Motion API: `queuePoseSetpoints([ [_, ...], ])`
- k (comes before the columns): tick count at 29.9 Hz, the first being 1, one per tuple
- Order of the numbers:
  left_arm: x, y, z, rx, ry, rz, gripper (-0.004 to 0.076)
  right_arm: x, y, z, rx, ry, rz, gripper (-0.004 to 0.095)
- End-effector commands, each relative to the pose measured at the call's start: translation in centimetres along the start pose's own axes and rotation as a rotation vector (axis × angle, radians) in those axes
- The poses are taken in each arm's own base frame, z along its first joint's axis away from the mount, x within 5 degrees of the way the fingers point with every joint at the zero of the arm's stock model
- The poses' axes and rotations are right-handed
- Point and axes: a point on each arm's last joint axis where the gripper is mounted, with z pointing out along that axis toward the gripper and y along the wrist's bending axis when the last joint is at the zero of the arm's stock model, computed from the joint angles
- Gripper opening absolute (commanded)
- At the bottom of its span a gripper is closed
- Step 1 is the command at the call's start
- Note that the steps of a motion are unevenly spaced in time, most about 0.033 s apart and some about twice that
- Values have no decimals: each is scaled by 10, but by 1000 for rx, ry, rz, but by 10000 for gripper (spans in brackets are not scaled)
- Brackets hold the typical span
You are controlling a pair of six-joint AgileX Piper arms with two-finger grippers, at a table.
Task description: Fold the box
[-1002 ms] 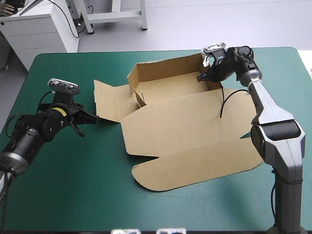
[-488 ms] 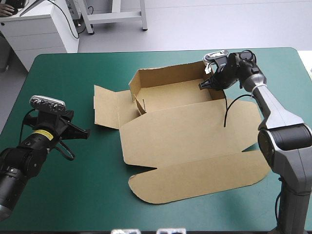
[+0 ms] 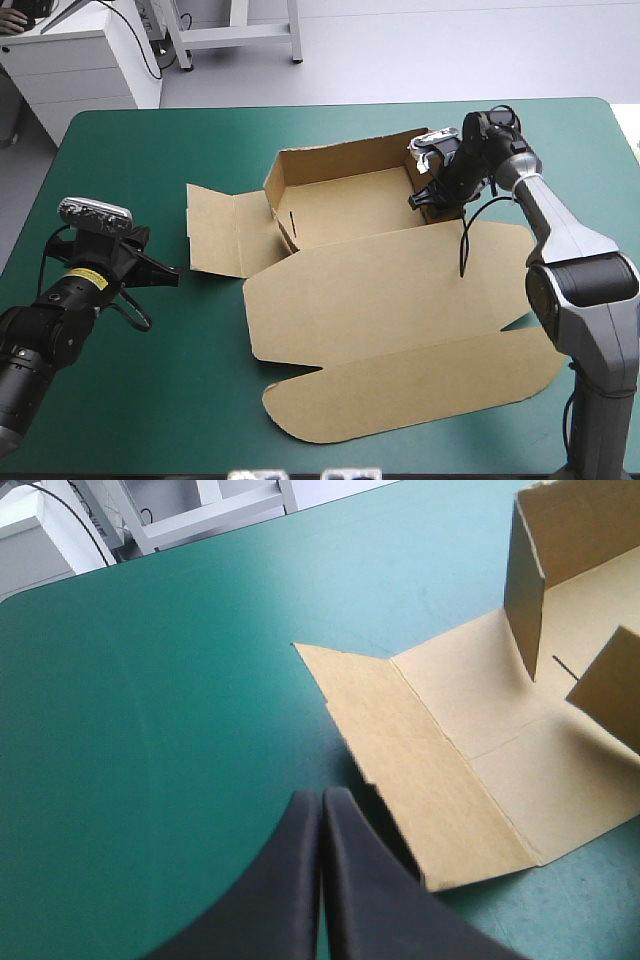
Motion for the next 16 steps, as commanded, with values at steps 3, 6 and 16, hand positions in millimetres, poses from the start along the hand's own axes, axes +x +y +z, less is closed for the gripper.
queuePoseSetpoints([
  [3,-15,2,-7,-15,-100,-7,-8,-15,-1,-73,92,-163,-43,531],
  [6,-15,2,-7,-15,-100,-7,-8,-22,0,-99,114,-248,-42,531],
  [16,-15,2,-7,-14,-99,-7,-8,-13,9,-164,152,-400,-22,531],
])
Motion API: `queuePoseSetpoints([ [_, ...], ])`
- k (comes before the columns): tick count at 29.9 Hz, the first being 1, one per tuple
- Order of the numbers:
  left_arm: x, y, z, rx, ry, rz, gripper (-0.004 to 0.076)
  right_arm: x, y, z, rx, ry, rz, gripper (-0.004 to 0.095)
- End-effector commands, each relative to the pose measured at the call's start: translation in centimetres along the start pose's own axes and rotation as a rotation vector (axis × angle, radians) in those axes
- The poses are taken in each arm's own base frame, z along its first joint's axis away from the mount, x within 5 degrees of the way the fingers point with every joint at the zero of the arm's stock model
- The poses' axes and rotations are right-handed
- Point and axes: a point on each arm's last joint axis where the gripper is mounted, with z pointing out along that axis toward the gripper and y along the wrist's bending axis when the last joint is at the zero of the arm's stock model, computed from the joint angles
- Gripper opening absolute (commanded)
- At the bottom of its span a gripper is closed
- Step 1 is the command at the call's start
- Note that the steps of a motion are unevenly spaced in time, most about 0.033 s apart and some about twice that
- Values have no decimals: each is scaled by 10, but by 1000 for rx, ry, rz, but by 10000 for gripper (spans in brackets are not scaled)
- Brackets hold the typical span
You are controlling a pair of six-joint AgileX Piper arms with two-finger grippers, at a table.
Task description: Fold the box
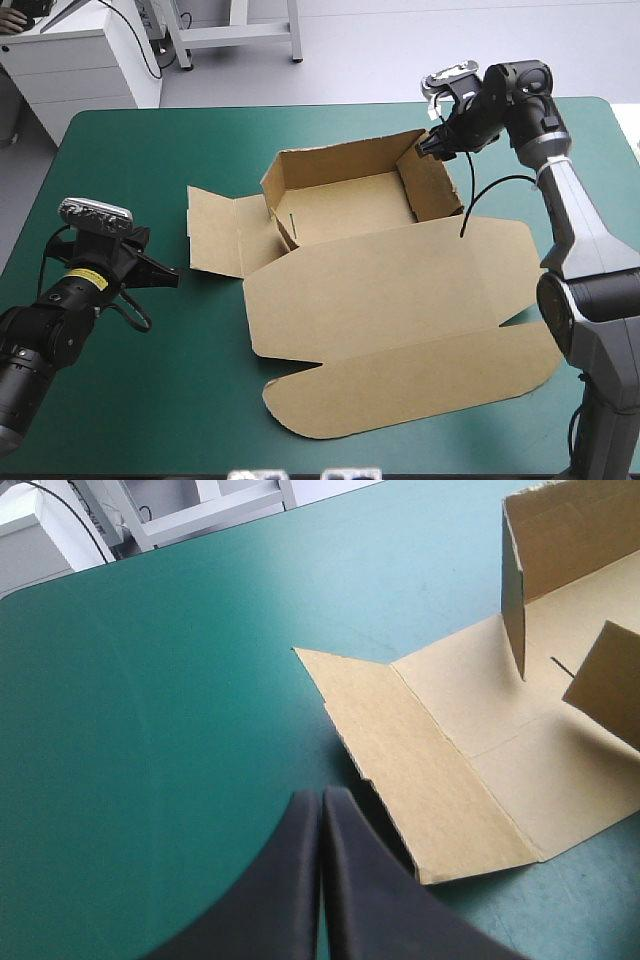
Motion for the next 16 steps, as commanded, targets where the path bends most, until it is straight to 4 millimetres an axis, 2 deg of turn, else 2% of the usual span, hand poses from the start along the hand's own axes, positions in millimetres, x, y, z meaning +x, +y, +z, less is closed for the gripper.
queuePoseSetpoints([
  [1,-15,2,-7,-15,-104,-8,-8,-5,0,-60,40,-122,-9,531],
  [5,-15,2,-7,-15,-104,-8,-8,-5,-1,-59,49,-117,-11,531],
  [9,-15,2,-7,-15,-104,-8,-8,-5,-1,-48,43,-94,0,531],
  [13,-15,2,-7,-15,-104,-8,-8,-4,-3,-22,29,-47,13,530],
  [16,-15,2,-7,-15,-104,-8,-8,-3,-2,4,-3,-3,37,529],
])
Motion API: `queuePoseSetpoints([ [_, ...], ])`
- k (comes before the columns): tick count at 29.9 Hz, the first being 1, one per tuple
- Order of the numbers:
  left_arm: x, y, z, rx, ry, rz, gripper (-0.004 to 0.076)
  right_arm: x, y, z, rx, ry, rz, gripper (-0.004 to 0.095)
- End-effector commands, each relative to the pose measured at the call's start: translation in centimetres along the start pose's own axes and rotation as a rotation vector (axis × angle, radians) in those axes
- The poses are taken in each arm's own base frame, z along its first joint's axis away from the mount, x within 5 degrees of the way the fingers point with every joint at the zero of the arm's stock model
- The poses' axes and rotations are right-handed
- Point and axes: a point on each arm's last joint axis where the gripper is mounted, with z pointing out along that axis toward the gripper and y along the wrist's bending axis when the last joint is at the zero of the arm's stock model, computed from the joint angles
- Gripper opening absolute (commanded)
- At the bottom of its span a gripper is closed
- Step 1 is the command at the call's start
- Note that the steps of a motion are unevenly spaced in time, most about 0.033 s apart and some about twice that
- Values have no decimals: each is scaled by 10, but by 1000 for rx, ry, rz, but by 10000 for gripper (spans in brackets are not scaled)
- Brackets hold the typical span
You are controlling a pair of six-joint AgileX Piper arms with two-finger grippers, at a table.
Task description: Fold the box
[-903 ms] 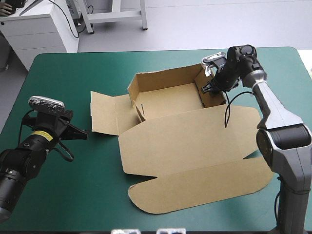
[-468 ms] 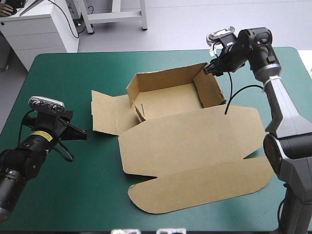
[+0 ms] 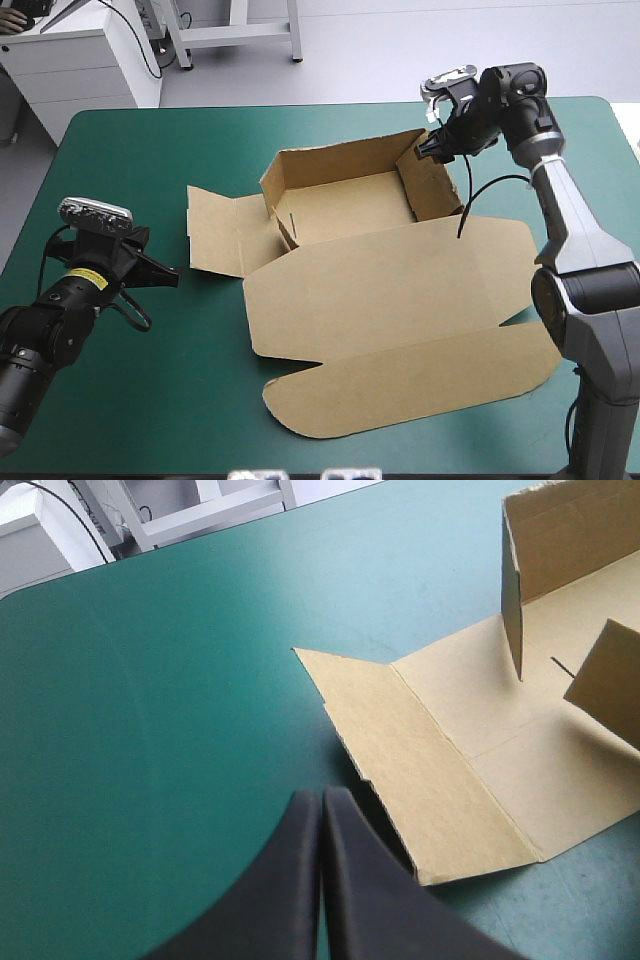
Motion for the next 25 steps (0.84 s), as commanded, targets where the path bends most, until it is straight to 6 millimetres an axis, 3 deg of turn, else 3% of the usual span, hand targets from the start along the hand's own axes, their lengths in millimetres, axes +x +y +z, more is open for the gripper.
queuePoseSetpoints([
  [1,-15,2,-7,-15,-103,-8,-8,-3,0,-6,-14,-21,24,529],
  [8,-14,2,-7,-13,-94,-8,-8,4,3,38,-71,65,55,475],
  [10,-14,2,-7,-13,-94,-8,-8,7,4,43,-77,86,58,391],
  [13,-14,2,-7,-13,-94,-7,-8,10,4,47,-80,101,57,188],
  [16,-14,2,-7,-13,-94,-6,-8,10,4,47,-81,103,60,-20],
  [20,-14,2,-7,-13,-94,-6,-8,9,5,41,-79,94,61,-16],
  [25,-13,2,-5,-11,-77,-4,-8,5,3,10,-42,37,50,-16],
])
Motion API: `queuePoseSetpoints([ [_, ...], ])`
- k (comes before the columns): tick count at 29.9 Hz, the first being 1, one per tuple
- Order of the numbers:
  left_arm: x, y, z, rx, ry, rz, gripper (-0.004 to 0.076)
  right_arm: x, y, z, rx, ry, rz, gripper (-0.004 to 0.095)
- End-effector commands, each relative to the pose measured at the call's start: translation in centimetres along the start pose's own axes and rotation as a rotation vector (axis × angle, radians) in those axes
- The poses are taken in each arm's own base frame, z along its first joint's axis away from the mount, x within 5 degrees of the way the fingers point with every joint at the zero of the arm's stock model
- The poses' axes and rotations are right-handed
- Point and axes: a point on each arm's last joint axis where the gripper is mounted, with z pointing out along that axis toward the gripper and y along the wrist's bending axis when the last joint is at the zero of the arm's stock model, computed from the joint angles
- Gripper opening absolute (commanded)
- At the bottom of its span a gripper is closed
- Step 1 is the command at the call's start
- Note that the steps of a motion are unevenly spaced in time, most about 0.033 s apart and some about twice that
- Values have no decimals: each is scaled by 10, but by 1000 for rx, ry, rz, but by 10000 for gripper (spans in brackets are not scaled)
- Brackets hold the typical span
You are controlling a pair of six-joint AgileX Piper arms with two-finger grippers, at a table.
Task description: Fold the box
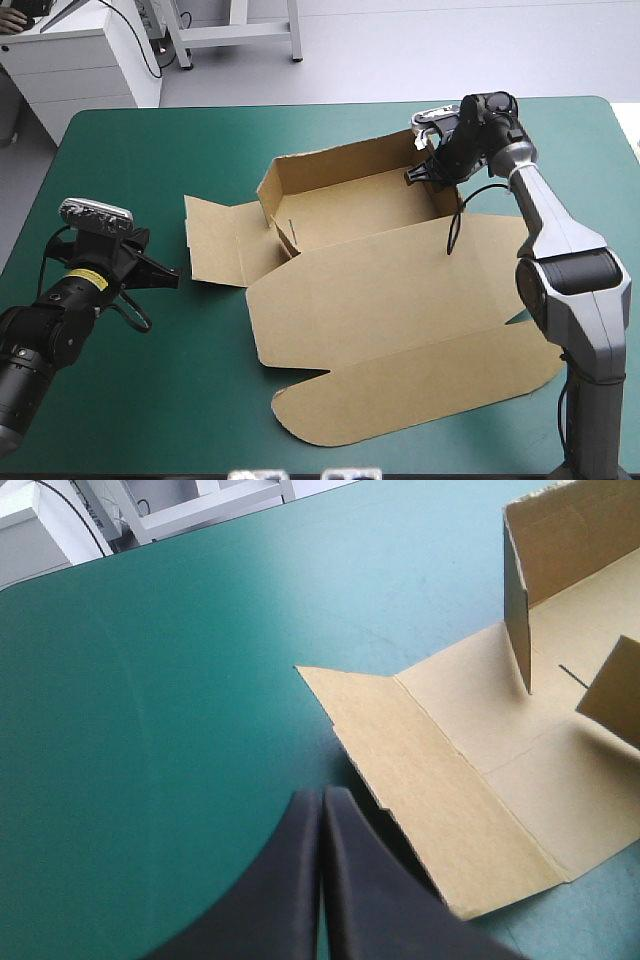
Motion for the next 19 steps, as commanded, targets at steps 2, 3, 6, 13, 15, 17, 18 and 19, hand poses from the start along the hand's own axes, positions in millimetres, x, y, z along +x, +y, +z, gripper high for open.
queuePoseSetpoints([
  [2,-13,2,-2,-13,-76,2,-8,0,4,-90,61,-162,-27,-16],
  [3,-13,2,0,-12,-72,2,-8,1,4,-96,71,-173,-30,-16],
  [6,-11,2,6,-8,-50,2,-8,6,8,-128,85,-233,-35,-16],
  [13,-10,1,13,-7,-45,0,-8,24,13,-194,142,-359,-48,-16],
  [15,-11,2,13,-9,-58,0,-8,30,15,-212,158,-394,-51,-16],
  [17,-12,3,13,-16,-67,-16,-8,38,16,-231,182,-432,-54,-16],
  [18,-12,5,14,-24,-66,-29,-8,41,17,-239,189,-447,-55,-17],
  [19,-10,9,14,-42,-60,-40,-8,46,17,-250,196,-470,-52,-18],
])
